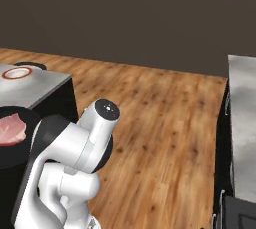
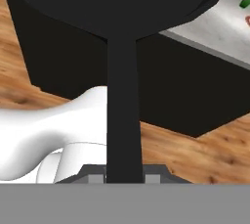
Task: Pick up the pan with the steak in it and place it on the dining table. Then place the steak on the plate.
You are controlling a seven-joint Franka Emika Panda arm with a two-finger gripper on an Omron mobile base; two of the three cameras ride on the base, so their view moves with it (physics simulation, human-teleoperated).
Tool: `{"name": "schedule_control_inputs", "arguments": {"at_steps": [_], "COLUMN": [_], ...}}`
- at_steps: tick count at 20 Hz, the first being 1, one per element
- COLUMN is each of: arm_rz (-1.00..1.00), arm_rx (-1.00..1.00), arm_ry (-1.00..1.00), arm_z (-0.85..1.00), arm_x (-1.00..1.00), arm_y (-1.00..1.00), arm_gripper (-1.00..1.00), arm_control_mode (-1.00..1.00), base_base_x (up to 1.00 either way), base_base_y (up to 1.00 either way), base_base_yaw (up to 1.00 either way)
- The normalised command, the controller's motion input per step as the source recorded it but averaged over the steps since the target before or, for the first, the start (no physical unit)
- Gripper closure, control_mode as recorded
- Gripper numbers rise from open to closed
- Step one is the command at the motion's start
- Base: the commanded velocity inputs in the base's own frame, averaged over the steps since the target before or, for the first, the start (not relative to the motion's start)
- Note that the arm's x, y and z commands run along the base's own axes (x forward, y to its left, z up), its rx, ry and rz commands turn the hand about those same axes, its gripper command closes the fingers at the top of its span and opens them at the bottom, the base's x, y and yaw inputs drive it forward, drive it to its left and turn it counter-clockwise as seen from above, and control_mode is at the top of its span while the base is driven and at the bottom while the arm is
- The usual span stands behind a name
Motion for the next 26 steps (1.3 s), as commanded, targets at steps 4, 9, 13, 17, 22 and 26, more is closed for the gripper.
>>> {"name": "schedule_control_inputs", "arguments": {"at_steps": [4, 9, 13, 17, 22, 26], "arm_rz": [0.00, 0.00, 0.00, 0.00, 0.00, 0.00], "arm_rx": [0.00, 0.00, 0.00, 0.00, 0.00, 0.00], "arm_ry": [0.00, 0.00, 0.00, 0.00, 0.00, 0.00], "arm_z": [0.00, 0.00, 0.00, 0.00, 0.00, 0.00], "arm_x": [0.00, 0.00, 0.00, 0.00, 0.00, 0.00], "arm_y": [0.00, 0.00, 0.00, 0.00, 0.00, 0.00], "arm_gripper": [1.00, 1.00, 1.00, 1.00, 1.00, 1.00], "arm_control_mode": [1.00, 1.00, 1.00, 1.00, 1.00, 1.00], "base_base_x": [-0.23, -0.10, 0.17, 0.74, 0.94, 1.00], "base_base_y": [-0.05, -0.07, -0.02, -0.23, -0.39, -0.45], "base_base_yaw": [0.43, 0.20, 0.00, 0.00, 0.00, -0.01]}}
